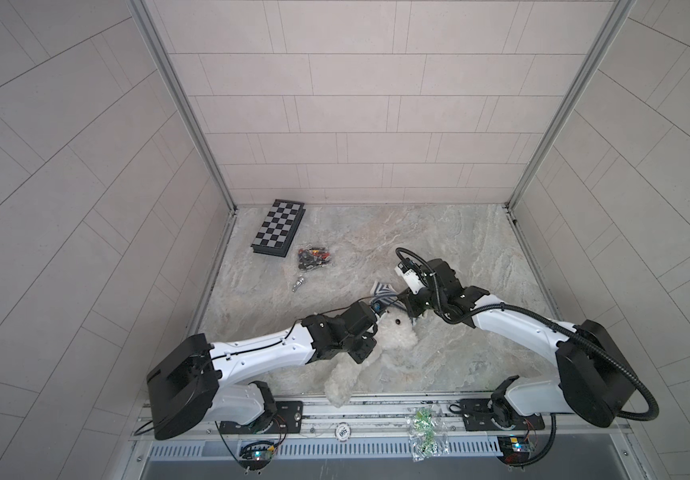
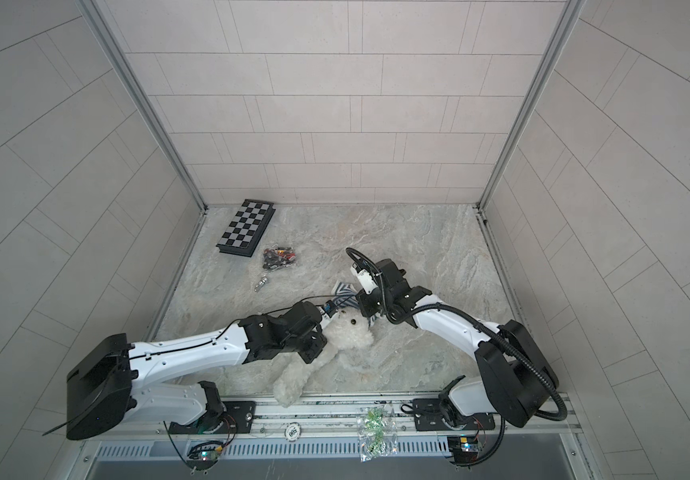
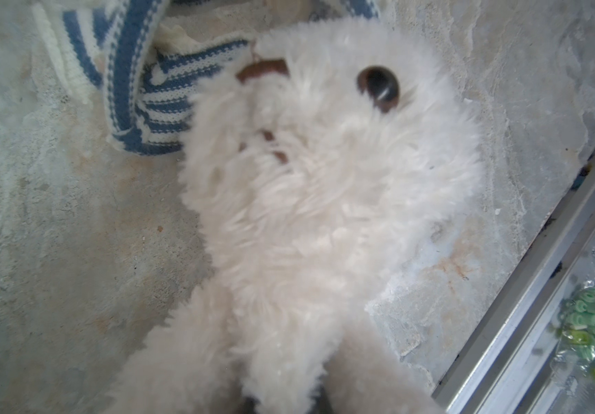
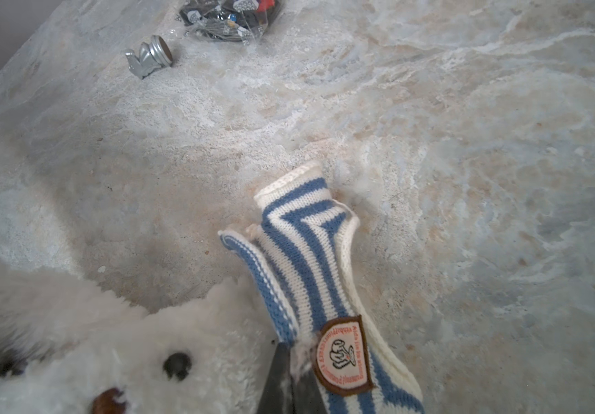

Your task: Dress the teddy bear

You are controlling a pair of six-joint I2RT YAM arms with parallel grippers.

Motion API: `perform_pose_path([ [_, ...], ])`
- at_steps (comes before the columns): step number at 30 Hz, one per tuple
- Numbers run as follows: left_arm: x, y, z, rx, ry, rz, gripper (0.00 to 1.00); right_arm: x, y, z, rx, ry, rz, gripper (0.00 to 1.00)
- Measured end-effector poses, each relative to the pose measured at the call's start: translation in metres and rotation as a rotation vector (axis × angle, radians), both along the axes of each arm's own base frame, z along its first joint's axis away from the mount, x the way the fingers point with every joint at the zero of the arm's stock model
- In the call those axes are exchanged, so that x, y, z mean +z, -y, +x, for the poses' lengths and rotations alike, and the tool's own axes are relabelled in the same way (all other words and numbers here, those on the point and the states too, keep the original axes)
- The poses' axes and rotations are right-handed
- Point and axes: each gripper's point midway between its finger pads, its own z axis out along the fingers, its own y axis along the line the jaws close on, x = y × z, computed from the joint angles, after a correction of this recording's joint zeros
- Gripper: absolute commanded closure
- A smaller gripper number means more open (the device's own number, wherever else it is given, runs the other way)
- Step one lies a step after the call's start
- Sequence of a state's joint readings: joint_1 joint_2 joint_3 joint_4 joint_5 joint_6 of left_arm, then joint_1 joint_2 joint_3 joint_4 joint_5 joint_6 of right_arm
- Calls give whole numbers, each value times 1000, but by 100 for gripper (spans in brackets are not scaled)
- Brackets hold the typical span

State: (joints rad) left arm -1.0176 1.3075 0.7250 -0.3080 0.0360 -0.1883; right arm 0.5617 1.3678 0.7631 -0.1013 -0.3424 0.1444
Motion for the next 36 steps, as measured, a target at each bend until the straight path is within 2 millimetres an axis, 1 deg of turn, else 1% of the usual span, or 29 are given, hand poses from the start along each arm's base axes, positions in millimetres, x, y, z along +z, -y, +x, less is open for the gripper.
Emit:
perform_pose_path([
  [7, 3, -7, 19, 90, 2, -30, 100, -2, -5, -14, 45, 6, -7, 100],
  [17, -10, -26, 31, 215, -37, -44, 100, 7, -9, -20, 74, 34, 1, 100],
  [24, -12, -28, 35, 260, -22, -83, 100, 9, -13, -24, 90, 37, 3, 100],
  [28, -10, -30, 35, 283, 0, -129, 100, 12, -20, -28, 110, 39, 1, 100],
  [31, -6, -33, 36, 309, 17, -167, 100, 19, -25, -29, 117, 49, 5, 100],
  [36, 7, -34, 41, 347, 68, -253, 100, 33, -39, -34, 137, 57, 26, 100],
])
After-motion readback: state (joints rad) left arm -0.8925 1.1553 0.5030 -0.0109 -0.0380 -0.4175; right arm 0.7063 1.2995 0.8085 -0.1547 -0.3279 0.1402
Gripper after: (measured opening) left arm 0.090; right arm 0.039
